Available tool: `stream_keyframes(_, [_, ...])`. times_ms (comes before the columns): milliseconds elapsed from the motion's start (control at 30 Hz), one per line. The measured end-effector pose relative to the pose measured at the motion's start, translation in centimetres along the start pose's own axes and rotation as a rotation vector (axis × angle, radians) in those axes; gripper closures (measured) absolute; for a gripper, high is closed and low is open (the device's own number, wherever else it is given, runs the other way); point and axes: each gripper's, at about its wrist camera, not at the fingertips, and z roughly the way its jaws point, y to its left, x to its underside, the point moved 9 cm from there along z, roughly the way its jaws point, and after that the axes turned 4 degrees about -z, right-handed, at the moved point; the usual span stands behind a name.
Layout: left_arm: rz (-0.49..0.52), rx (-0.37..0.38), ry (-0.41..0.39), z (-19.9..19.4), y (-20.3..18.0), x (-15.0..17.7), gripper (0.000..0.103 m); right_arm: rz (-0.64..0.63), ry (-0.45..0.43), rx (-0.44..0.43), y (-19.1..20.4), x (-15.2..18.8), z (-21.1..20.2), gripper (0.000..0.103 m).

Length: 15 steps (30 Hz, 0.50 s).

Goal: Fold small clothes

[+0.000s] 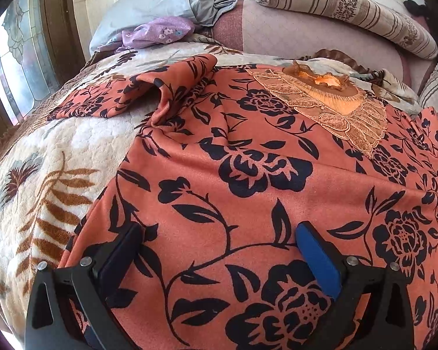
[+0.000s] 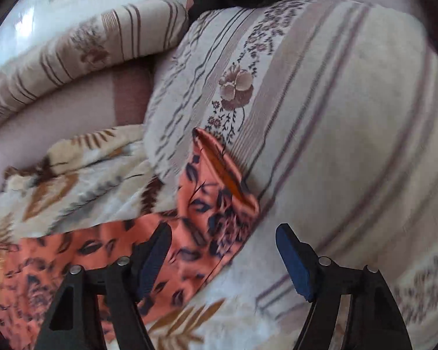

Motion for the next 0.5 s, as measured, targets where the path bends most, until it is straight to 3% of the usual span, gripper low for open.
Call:
stream_keyframes(67, [0.006, -0.006, -0.012, 0.1, 0.2, -0.2, 0.0, -0.045, 0.029, 0.059, 0.3, -0.7, 1.9, 0.037])
stream_keyframes(167, [0.014, -0.016, -0.027, 0.2, 0.4, -0.5, 0.0, -0.091, 0.159, 0.091, 0.8, -0.2, 4.9, 0.092])
stream_keyframes(233, [0.016, -0.017, -0.033, 0.2, 0.5, -0.5, 0.0, -0.088, 0.188, 0.055, 1.5, -0.4, 4.9, 0.094])
stream_keyframes(333, [0.017, -0.018, -0.042, 0.1, 0.6, -0.6, 0.0, -0.071, 0.117, -0.112, 4.9, -3.0, 0.5, 0.094])
stream_keyframes(500, [0.013, -0.009, -0.048, -0.1, 0.8, -0.7, 0.0, -0.065, -0.034, -0.521, 15.8, -7.9, -14.6, 0.094])
